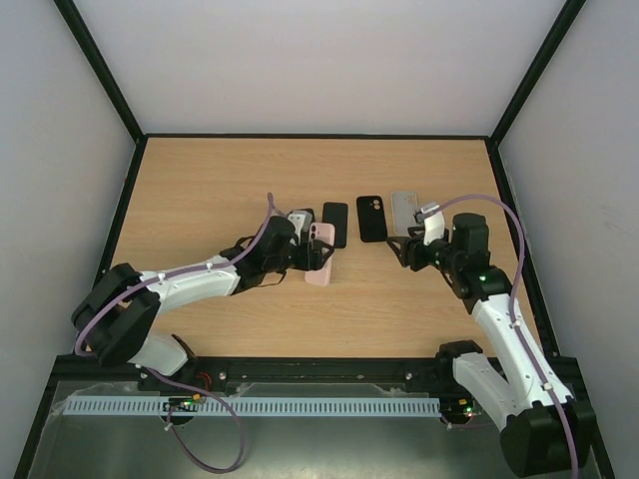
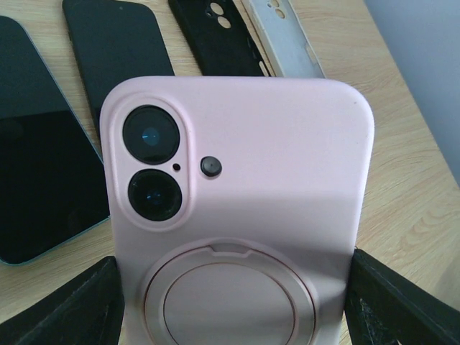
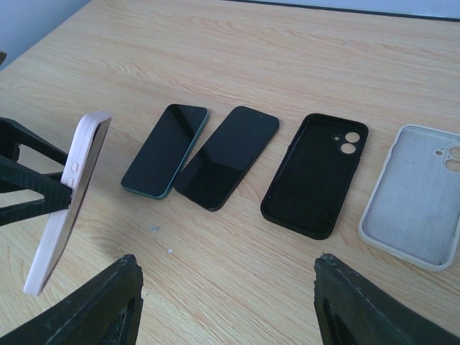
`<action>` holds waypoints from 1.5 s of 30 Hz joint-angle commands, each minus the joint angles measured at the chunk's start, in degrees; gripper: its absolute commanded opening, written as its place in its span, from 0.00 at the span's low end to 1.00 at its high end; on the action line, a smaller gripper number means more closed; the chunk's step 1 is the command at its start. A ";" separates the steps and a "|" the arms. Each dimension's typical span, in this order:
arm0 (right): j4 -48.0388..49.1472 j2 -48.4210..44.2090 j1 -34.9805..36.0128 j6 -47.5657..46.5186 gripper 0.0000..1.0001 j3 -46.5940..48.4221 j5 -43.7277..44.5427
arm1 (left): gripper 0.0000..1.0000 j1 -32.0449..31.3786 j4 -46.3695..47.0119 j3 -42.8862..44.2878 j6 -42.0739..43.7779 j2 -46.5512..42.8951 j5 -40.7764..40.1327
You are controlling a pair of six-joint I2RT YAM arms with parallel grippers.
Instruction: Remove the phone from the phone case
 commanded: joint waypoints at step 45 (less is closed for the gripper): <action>6.69 10.69 17.12 12.23 0.97 5.23 -31.48 | 0.34 3.54 79.39 -19.34 -24.01 -3.24 24.09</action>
